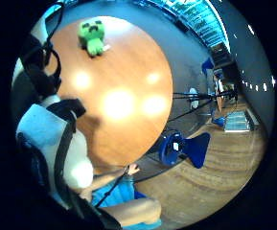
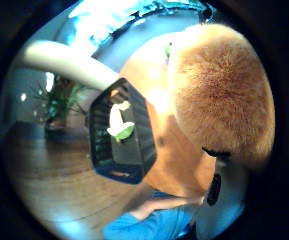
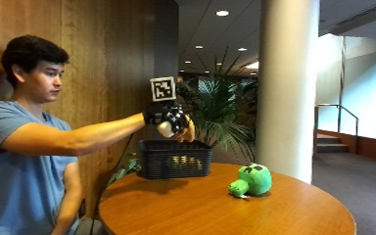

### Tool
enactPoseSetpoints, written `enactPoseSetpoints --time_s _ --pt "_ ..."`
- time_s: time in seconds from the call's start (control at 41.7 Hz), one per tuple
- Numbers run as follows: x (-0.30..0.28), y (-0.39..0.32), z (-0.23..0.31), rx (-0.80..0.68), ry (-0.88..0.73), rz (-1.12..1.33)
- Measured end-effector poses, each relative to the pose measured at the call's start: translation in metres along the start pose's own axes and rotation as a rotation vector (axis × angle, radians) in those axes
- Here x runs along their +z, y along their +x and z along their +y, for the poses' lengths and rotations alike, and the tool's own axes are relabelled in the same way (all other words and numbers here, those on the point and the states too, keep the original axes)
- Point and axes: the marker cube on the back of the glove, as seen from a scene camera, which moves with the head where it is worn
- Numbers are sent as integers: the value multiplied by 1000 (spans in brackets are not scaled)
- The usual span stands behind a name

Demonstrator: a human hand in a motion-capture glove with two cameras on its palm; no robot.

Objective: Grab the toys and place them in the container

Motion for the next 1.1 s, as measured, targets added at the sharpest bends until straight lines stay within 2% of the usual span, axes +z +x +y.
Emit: enactPoseSetpoints --time_s 0.168,0.264,0.384,0.48,0.551,0.695,0.911,1.007,1.103 --pt "-51 -54 -16 3 38 -120" --pt "-64 -96 -23 79 58 -126" --pt "-63 -137 -19 -58 52 -39" --pt "-57 -171 -22 5 23 -76" --pt "-51 -194 -19 -90 4 -154" --pt "-28 -152 -13 -165 -52 -195" --pt "-13 -163 -6 -184 -176 -276" --pt "-16 -157 -9 -157 -154 -260" --pt "-22 -163 -11 -215 -87 -212"
